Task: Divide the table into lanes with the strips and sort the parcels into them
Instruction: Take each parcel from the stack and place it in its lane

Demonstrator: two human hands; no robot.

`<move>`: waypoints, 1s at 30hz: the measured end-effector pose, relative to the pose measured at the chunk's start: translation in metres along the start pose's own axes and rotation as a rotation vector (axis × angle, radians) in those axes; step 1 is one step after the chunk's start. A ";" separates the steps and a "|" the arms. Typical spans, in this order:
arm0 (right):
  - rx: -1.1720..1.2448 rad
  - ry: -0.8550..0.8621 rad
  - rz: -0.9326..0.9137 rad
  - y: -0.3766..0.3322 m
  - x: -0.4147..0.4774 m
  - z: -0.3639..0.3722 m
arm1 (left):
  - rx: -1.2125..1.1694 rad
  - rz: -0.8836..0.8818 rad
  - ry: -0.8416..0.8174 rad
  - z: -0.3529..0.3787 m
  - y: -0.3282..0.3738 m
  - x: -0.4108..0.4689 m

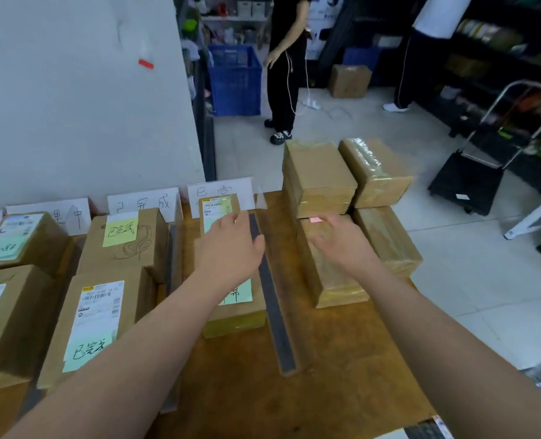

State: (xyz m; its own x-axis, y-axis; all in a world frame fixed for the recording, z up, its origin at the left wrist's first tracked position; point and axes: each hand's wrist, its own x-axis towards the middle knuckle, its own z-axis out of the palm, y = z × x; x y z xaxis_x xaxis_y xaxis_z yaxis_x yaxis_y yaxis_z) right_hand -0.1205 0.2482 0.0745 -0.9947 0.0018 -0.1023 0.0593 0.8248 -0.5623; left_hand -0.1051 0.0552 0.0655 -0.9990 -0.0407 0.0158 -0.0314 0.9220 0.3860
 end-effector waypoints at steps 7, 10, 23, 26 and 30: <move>-0.020 0.102 0.076 0.056 0.038 -0.088 | 0.048 0.184 0.004 0.000 0.100 0.056; -0.031 0.109 0.121 0.090 0.071 -0.112 | -0.031 0.187 -0.036 0.015 0.138 0.088; 0.234 -0.046 0.221 0.188 0.194 -0.134 | -0.113 -0.007 -0.179 0.098 0.245 0.200; 0.413 -0.008 0.203 0.191 0.197 -0.130 | -0.176 -0.057 -0.130 0.104 0.254 0.202; 0.699 0.024 0.189 0.200 0.189 -0.133 | -0.377 -0.087 -0.073 0.108 0.258 0.193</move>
State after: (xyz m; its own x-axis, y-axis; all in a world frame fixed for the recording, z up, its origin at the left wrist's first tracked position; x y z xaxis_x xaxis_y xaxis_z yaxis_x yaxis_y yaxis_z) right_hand -0.3081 0.4892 0.0517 -0.9633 0.1276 -0.2364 0.2621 0.2550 -0.9307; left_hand -0.3098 0.3267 0.0690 -0.9931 -0.0720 -0.0922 -0.1160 0.7095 0.6951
